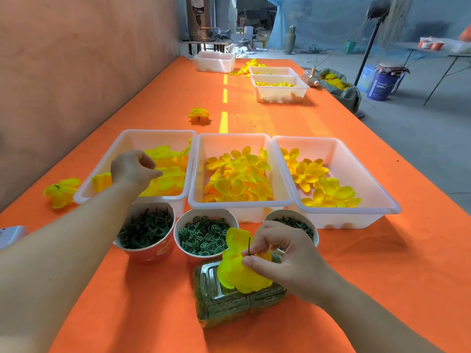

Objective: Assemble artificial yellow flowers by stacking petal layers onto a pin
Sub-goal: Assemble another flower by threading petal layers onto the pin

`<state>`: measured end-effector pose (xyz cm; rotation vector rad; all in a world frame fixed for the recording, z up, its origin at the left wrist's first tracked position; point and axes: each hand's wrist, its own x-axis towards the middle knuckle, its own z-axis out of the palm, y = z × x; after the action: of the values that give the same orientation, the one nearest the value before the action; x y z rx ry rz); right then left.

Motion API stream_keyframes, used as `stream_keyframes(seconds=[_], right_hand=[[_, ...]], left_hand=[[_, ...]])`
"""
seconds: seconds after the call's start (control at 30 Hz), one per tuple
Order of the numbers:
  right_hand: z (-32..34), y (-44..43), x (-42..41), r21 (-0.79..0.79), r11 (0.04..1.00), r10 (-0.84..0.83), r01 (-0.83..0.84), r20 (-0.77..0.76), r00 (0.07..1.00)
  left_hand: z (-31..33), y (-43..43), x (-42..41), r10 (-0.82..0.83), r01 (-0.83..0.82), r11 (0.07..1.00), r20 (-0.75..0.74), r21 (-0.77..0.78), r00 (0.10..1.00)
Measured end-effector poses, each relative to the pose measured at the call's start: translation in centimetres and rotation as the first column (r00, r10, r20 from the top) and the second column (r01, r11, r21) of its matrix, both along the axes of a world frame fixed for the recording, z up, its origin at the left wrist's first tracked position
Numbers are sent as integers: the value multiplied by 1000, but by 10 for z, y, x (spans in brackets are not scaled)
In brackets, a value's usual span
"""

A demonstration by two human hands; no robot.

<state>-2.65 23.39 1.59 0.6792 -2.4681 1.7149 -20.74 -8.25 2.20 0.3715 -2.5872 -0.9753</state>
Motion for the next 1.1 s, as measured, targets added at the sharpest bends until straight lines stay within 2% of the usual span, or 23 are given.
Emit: stream_keyframes(seconds=[0.07,0.2,0.27,0.4,0.5,0.57,0.77,0.9,1.0,1.1], right_hand=[[0,0,0,0,1000,1,-1,4,1000],[0,-1,0,-3,1000,7,-7,7,1000],[0,0,-1,0,1000,5,-5,4,1000],[-2,0,-1,1,1000,3,-3,2,1000],[-3,0,-2,1,1000,9,-9,-1,1000],[-3,1,-2,10,1000,10,-10,-9,1000],[-3,0,-2,12,1000,11,-11,-7,1000],[-2,0,-1,25,1000,-7,8,-12,1000],[-3,-1,-1,27,999,-31,31,-20,999],[-4,-1,-1,40,998,-52,52,3,999]], left_hand=[[0,-4,-4,30,-33,998,37,60,999],[-7,4,-8,21,-35,998,241,53,970],[-10,11,-10,16,-33,998,250,61,968],[-8,22,-11,59,-70,991,96,113,994],[1,24,-8,-73,73,954,-10,291,997],[9,24,2,-158,173,923,-70,345,985],[35,40,55,-127,261,883,-338,390,933],[42,70,102,-224,376,819,-363,433,905],[43,98,132,-312,428,804,-320,412,894],[40,119,156,-443,545,734,-323,405,836]])
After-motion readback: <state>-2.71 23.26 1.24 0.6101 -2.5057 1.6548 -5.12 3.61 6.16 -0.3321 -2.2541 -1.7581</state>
